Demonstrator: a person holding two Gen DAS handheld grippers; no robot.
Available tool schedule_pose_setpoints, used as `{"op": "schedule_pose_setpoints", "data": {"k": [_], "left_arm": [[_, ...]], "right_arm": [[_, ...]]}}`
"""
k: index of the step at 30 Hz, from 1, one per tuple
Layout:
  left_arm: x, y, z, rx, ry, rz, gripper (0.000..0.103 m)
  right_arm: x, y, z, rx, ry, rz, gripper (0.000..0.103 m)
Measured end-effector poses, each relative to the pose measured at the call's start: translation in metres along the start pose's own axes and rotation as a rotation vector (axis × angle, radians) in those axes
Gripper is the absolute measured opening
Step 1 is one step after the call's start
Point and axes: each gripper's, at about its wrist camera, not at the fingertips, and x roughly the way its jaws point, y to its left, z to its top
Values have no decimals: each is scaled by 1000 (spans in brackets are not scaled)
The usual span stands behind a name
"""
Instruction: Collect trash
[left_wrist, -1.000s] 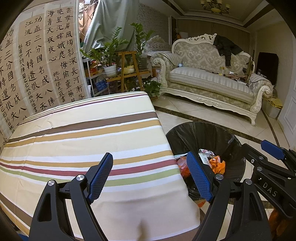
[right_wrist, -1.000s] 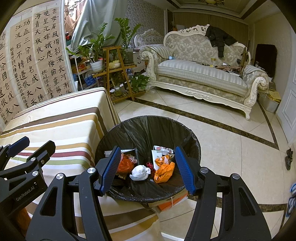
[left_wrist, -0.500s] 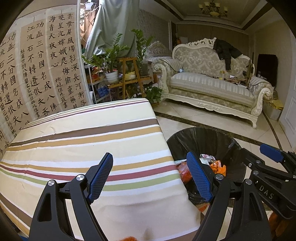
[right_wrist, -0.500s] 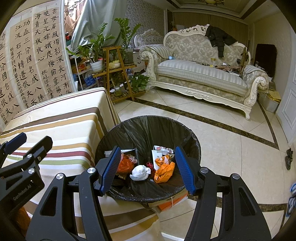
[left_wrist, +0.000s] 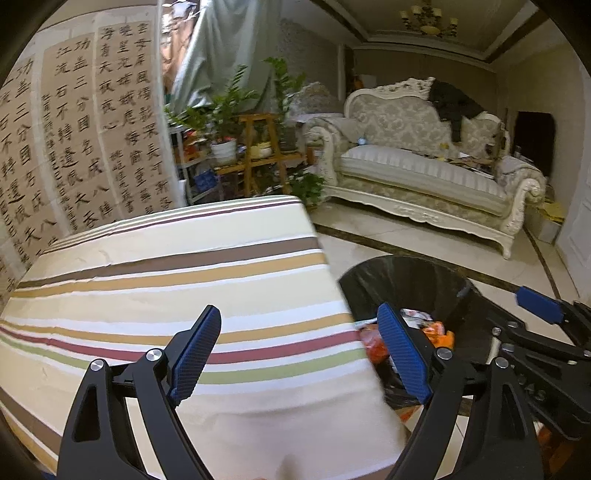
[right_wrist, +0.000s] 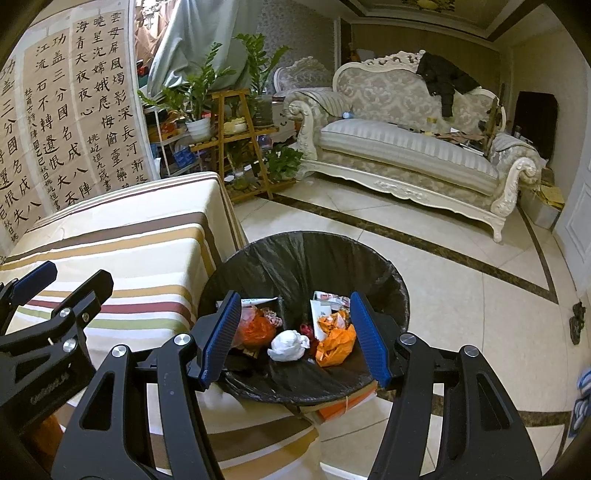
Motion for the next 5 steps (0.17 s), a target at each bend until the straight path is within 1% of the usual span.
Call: {"op": "schedule_pose_setpoints", "data": {"k": [1,3,5], "left_arm": [[1,4,1,-6,5,5,84],[6,17,2,-25,22,15,84],[13,34,2,-45,45,32,84]], "right_arm": [[0,3,2,-2,-2,4,66],[1,7,4,-8,-7,13,68],[2,20,8,-36,-8,28,68]]}}
